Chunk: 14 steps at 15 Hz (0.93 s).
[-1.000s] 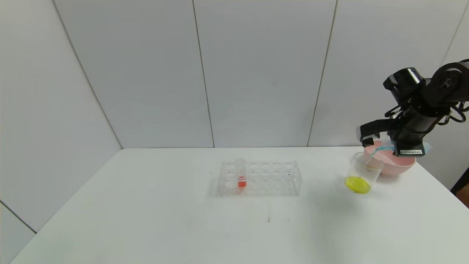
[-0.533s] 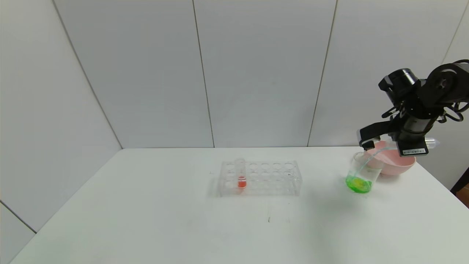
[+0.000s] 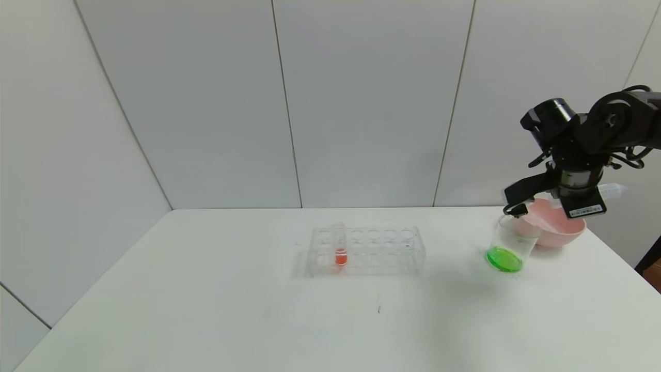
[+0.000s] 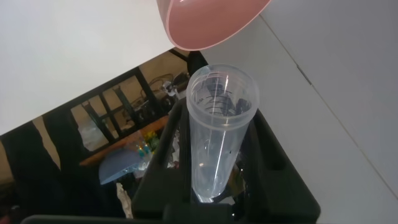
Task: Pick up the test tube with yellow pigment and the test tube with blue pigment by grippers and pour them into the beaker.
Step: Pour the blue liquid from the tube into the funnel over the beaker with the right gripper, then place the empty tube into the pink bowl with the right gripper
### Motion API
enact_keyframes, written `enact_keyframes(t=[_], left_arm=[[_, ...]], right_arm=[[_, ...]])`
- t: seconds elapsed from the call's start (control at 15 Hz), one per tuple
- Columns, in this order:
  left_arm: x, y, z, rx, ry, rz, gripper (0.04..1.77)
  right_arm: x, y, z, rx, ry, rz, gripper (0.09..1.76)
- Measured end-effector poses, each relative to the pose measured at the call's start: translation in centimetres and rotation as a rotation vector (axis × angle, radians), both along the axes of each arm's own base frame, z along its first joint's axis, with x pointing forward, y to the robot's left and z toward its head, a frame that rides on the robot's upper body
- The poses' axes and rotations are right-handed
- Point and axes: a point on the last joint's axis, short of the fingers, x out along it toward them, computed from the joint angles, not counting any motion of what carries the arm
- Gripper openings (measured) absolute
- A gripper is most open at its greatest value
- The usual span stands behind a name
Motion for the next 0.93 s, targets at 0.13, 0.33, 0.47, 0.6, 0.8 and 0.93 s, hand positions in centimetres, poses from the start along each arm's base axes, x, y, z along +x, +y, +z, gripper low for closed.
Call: enact_keyframes(t=[0.13, 0.33, 0.47, 0.6, 0.8, 0.93], left_arm=[[0.0, 0.0, 0.0, 0.0, 0.0, 0.0, 1.76], [0.0, 0.0, 0.0, 0.0, 0.0, 0.0, 1.76], [0.0, 0.0, 0.0, 0.0, 0.0, 0.0, 1.76], [0.0, 0.0, 0.0, 0.0, 0.0, 0.0, 1.76], [0.0, 0.0, 0.0, 0.0, 0.0, 0.0, 1.76], [0.0, 0.0, 0.0, 0.0, 0.0, 0.0, 1.76]], right_arm=[[-0.2, 0.7, 0.2, -0.01, -0.001, 0.019, 0.52], [-0.5, 0.8, 0.6, -0.007, -0.006, 0.023, 0.52], [-0.6, 0.4, 1.1, 0.04, -0.027, 0.035, 0.52], [-0.6, -0.3, 1.5, 0.221, -0.064, 0.076, 0.52], [-0.4, -2.0, 1.9, 0.604, -0.158, 0.046, 0.52], [0.0, -2.7, 2.2, 0.883, -0.235, -0.002, 0.52]])
